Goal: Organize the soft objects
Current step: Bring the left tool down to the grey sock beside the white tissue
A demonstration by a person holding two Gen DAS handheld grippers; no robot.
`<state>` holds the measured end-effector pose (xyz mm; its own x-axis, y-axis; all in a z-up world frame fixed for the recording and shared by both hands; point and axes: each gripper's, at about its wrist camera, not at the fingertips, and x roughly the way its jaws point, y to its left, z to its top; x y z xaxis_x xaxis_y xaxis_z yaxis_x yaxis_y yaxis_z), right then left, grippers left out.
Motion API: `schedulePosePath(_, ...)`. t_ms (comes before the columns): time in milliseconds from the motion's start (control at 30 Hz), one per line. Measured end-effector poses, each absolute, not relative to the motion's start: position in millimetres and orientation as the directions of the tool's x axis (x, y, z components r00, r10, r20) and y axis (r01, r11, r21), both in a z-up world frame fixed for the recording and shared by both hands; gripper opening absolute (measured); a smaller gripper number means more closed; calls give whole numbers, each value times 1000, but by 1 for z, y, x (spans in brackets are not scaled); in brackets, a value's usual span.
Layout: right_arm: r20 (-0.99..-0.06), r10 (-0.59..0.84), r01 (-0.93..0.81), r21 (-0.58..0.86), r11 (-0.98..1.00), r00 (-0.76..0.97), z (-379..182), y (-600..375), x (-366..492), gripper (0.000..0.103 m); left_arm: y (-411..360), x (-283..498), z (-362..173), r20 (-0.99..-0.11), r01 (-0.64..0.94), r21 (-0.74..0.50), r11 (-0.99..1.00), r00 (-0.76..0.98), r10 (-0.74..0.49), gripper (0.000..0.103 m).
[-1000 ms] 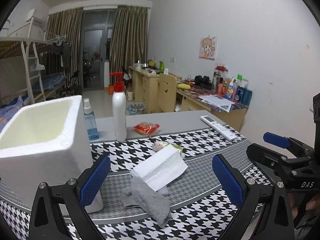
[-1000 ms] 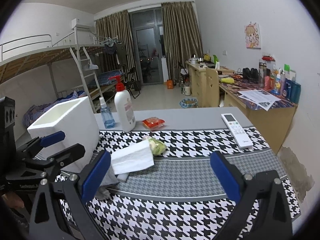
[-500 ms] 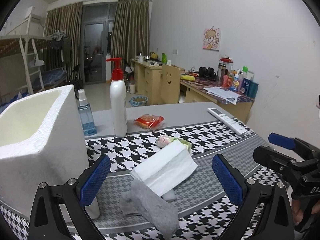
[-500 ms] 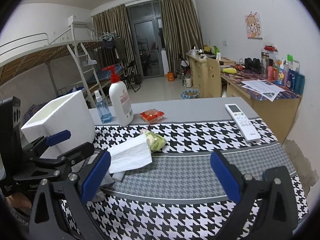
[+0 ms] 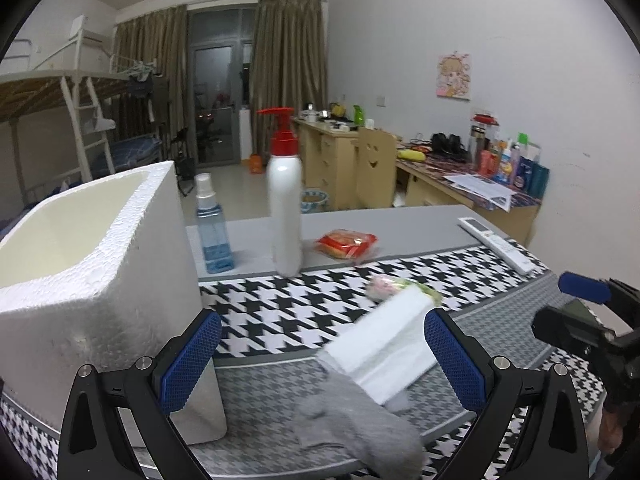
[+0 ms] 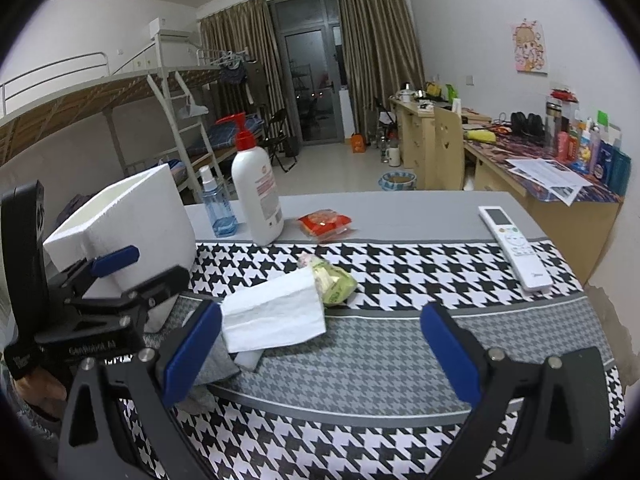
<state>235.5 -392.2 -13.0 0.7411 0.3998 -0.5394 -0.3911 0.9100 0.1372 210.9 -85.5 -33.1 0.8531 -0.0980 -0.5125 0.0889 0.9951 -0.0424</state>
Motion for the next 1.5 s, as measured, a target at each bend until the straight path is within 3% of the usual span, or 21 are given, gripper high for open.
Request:
schedulePosePath(467, -564, 405, -405, 133, 905, 720, -19, -378, 253, 101, -61, 223, -40, -533, 27, -30, 999, 845, -39, 102)
schedulePosePath(1167, -605, 408, -442, 103, 891, 684, -28, -361, 267, 101, -81, 211, -60, -605, 165, -14, 986, 784, -140, 102)
schedulePosePath(1500, -622, 401, -428, 115, 897, 673, -33, -363, 273, 101, -96, 212, -77, -661, 268, -3, 963, 722, -203, 84)
